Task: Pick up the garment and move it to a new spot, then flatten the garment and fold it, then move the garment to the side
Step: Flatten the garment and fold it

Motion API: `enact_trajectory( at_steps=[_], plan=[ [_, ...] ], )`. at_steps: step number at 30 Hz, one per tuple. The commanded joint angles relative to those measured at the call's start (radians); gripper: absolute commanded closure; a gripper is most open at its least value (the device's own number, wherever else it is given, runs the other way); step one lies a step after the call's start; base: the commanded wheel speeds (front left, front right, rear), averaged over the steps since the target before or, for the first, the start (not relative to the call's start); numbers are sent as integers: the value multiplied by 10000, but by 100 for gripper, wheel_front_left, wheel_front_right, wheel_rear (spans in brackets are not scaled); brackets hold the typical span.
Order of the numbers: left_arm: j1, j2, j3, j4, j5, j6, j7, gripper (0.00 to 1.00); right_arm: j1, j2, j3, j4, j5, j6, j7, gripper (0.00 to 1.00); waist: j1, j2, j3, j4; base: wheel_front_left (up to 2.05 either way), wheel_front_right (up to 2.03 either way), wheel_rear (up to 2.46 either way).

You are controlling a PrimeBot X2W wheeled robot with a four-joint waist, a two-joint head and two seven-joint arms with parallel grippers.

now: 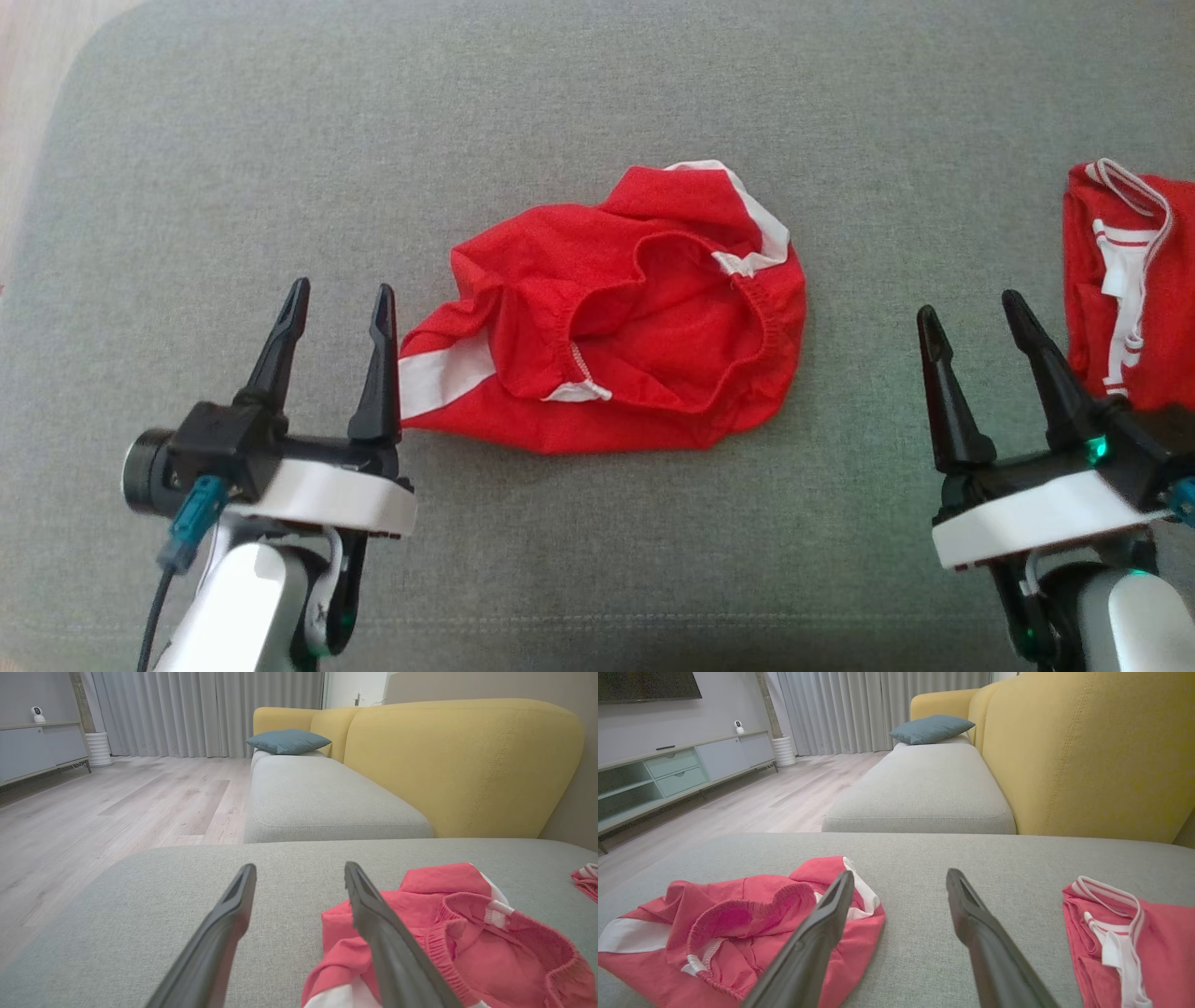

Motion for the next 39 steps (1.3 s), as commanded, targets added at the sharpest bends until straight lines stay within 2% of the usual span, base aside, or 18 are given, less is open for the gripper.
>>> enact_trajectory(
  at_steps=[1,4,7,16,20,23,24,25,28,32,39],
  plan=[
    [-203,211,325,-394,44,79,-67,0,-102,-72,163,-393,-31,65,53,0,0,0,7,5,0,0,0],
    [-216,215,291,-415,43,85,-69,0,-130,-99,233,-277,-3,65,137,0,0,0,38,33,0,0,0],
    [-278,236,281,-455,39,82,-65,0,-326,-287,816,-21,81,65,382,0,0,0,167,55,0,0,0],
    [-787,105,76,-430,67,-55,-87,0,-2217,-1241,4706,1312,937,65,1951,0,0,0,885,410,0,0,0],
    [-1044,-61,-40,-294,69,-149,-136,0,-3388,-1443,6077,2194,1358,65,2355,0,0,0,1165,713,0,0,0],
    [-1148,-126,-47,-221,68,-199,-165,0,-3920,-1519,6577,2667,1564,65,2484,0,0,0,1273,825,0,0,0],
    [-1171,-143,-43,-199,73,-207,-173,0,-4065,-1532,6689,2787,1629,65,2463,36,0,0,1295,848,0,0,0],
    [-1186,-161,-40,-178,79,-214,-181,0,-4183,-1549,6789,2903,1709,65,2448,100,0,0,1310,868,0,0,0],
    [-1209,-195,-20,-117,102,-233,-198,0,-4343,-1555,6807,3060,1974,65,2298,100,0,0,1307,894,0,0,0],
    [-1132,-206,81,-95,129,-189,-211,0,-4095,-1488,6249,2775,2324,65,1949,100,0,0,1222,792,0,0,0],
    [-979,-151,234,-164,149,-157,-219,0,-3000,-984,4085,2058,3300,65,1880,100,0,0,1139,367,0,0,0]
  ],
)
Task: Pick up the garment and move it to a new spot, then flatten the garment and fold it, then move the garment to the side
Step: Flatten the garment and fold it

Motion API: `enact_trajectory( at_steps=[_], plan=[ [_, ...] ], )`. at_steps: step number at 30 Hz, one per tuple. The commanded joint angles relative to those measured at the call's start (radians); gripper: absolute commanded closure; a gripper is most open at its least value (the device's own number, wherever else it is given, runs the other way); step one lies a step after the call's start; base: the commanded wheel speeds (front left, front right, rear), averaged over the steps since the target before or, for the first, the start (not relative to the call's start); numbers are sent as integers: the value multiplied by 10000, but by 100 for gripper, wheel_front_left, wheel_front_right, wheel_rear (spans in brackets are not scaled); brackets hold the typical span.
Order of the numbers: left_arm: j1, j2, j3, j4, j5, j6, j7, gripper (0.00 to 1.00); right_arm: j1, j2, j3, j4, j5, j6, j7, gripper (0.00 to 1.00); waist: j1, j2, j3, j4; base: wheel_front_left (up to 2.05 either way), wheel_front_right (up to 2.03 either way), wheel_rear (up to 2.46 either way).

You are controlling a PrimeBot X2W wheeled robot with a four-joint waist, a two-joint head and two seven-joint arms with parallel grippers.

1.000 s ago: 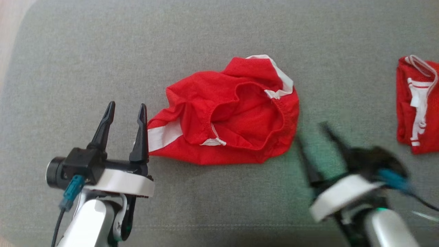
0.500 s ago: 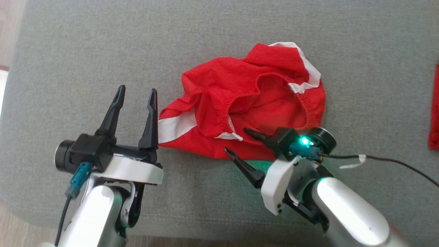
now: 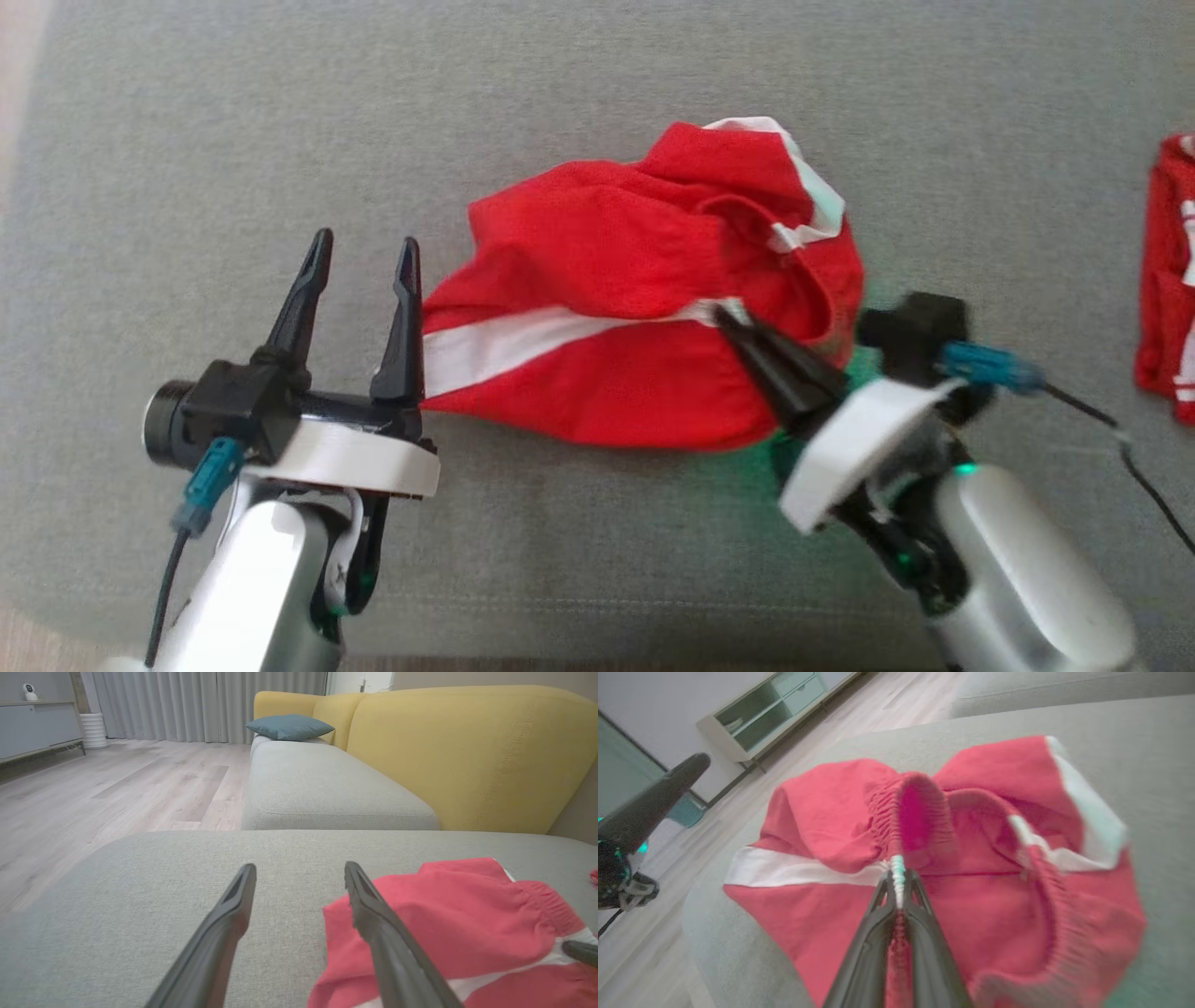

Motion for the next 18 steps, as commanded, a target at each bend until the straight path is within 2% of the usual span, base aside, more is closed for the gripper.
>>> enact_trajectory(
  at_steps=[1,2,10,14,15,16,17,18],
  plan=[
    [-176,187,420,-368,154,14,-118,0,313,245,-510,-489,189,65,15,100,0,0,12,-155,0,0,0],
    [-176,187,420,-368,154,14,-118,0,313,245,-510,-489,189,65,15,100,0,0,12,-155,0,0,0],
    [-213,236,357,-428,225,-38,-120,0,1342,781,-3151,-746,494,65,219,100,0,0,186,-422,0,0,0],
    [-208,261,351,-398,212,-46,-120,0,1676,1014,-3644,-747,609,65,203,100,0,0,257,-535,0,0,0],
    [-203,264,349,-393,216,-36,-120,0,1710,1051,-3640,-756,638,65,177,74,0,0,256,-563,0,0,0],
    [-199,274,352,-382,208,-37,-120,0,1747,1075,-3624,-761,638,65,148,18,0,0,248,-585,0,0,0],
    [-195,284,358,-373,198,-39,-120,0,1783,1089,-3597,-782,616,65,106,0,0,0,239,-604,0,0,0],
    [-193,288,354,-369,195,-34,-120,0,1815,1100,-3584,-847,592,65,-2,0,0,0,221,-616,0,0,0]
  ],
)
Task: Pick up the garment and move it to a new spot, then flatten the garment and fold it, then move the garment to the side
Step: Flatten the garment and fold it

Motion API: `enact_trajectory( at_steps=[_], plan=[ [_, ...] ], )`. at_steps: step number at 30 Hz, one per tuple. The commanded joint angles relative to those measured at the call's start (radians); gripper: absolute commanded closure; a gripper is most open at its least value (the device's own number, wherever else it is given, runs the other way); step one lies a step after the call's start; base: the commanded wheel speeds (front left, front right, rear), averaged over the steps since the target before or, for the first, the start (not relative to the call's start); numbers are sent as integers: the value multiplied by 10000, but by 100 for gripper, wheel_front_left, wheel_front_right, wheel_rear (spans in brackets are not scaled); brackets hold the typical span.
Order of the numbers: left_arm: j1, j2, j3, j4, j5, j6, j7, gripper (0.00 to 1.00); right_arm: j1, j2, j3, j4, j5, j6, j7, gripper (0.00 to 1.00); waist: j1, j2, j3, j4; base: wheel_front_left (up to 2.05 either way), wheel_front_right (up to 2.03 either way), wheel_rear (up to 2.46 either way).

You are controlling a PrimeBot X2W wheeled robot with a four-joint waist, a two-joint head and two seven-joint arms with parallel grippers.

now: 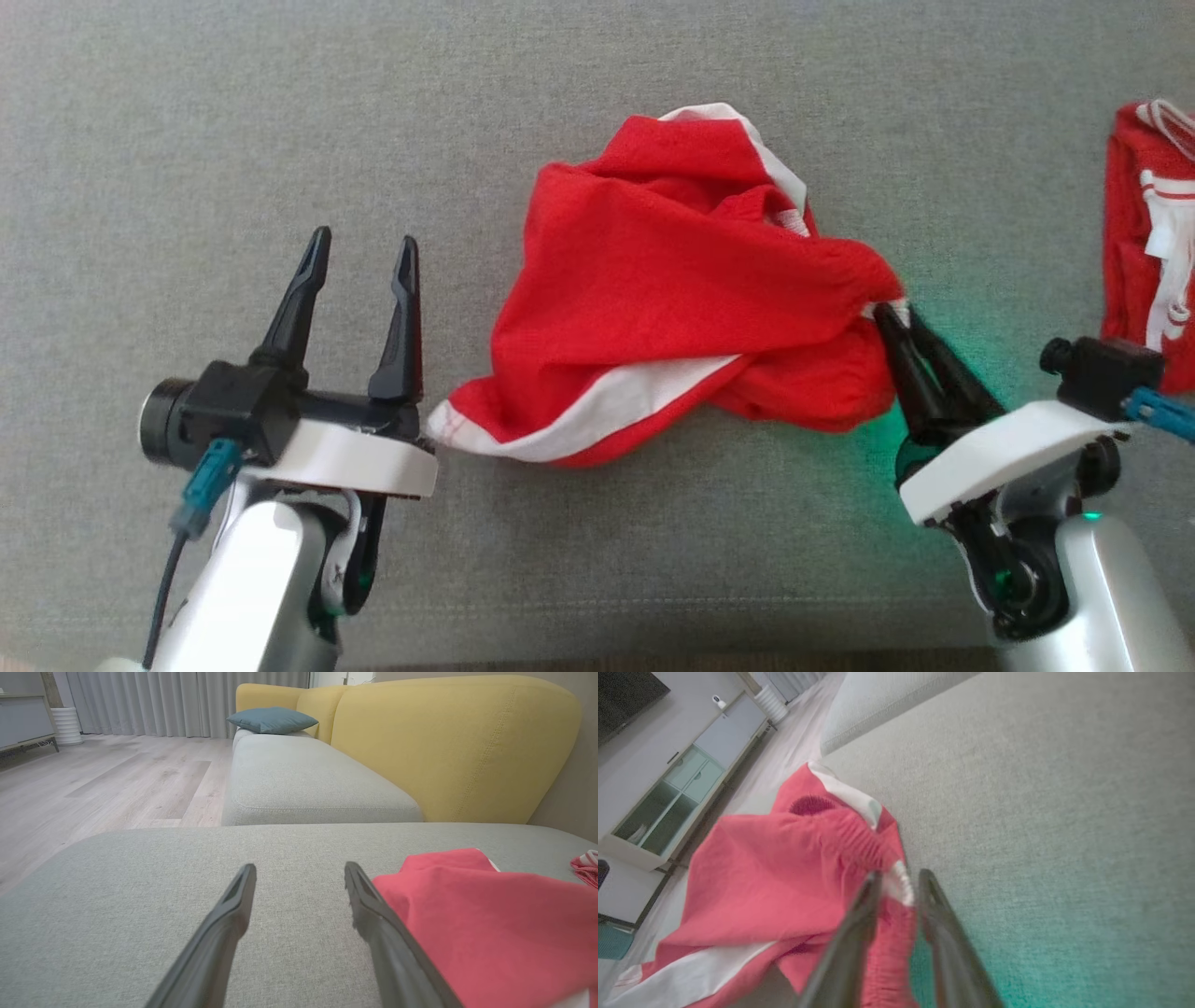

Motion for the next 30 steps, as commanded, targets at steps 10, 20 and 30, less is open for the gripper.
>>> enact_trajectory(
  at_steps=[10,20,30],
  plan=[
    [25,332,476,-286,-6,186,-112,0,614,-606,-139,-2146,-2670,65,-2211,0,0,0,-459,-45,0,0,0],
    [835,504,546,-416,-176,408,57,0,1093,-235,-459,-2739,-3427,65,-2713,0,0,0,-1156,-84,0,0,0],
    [1140,583,483,-617,-261,488,228,0,1290,-75,-489,-2794,-3471,65,-2650,0,0,0,-1273,-102,0,0,0]
  ],
)
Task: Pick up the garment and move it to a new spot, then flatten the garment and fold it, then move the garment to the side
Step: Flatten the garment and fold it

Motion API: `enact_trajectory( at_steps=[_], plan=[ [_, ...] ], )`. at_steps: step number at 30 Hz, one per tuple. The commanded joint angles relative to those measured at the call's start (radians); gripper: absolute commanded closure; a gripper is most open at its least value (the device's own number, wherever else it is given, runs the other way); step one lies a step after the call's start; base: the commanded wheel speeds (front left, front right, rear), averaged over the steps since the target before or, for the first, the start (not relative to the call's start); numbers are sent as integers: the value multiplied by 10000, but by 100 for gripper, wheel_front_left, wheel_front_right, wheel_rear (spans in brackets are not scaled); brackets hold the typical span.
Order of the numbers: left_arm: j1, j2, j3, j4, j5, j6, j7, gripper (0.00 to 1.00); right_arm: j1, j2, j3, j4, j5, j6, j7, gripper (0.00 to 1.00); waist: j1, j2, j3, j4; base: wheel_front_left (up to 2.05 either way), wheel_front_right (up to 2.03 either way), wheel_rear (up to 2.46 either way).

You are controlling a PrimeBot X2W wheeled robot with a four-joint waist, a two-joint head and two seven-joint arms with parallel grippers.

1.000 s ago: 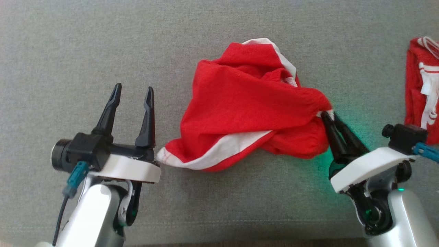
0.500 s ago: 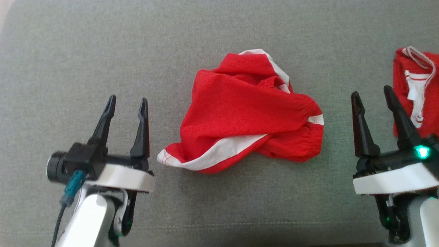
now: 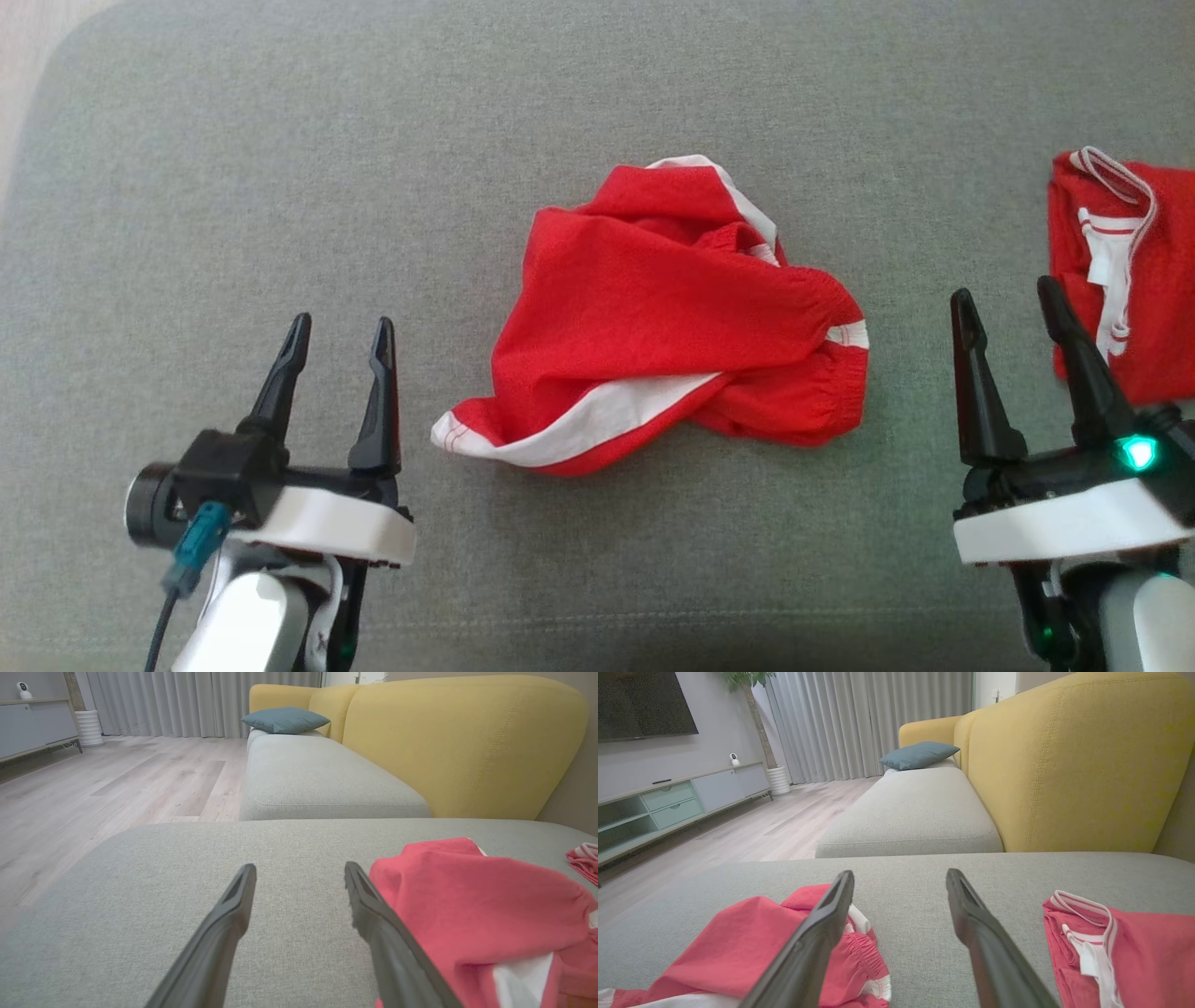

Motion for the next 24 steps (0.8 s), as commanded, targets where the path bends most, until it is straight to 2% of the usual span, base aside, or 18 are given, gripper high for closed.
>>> enact_trajectory(
  at_steps=[1,5,11,17,24],
  plan=[
    [-205,210,349,-361,-40,48,32,0,-122,-56,179,-392,-108,65,-6,0,0,0,-3,-2,0,0,0],
    [-199,263,130,-386,-114,-119,384,0,-95,-44,182,-365,-105,65,72,0,0,0,-31,-4,0,0,0],
    [77,213,-387,-690,-1120,-697,2257,0,-40,-33,182,-311,-84,65,257,0,0,0,12,-1,0,0,0],
    [437,339,-382,-982,-1853,-663,3565,0,-67,11,206,-225,27,65,310,0,0,0,102,-12,0,0,0],
    [502,309,-260,-882,-2510,-758,4064,0,-151,56,276,-115,105,65,322,0,0,0,266,-84,0,0,0]
  ],
)
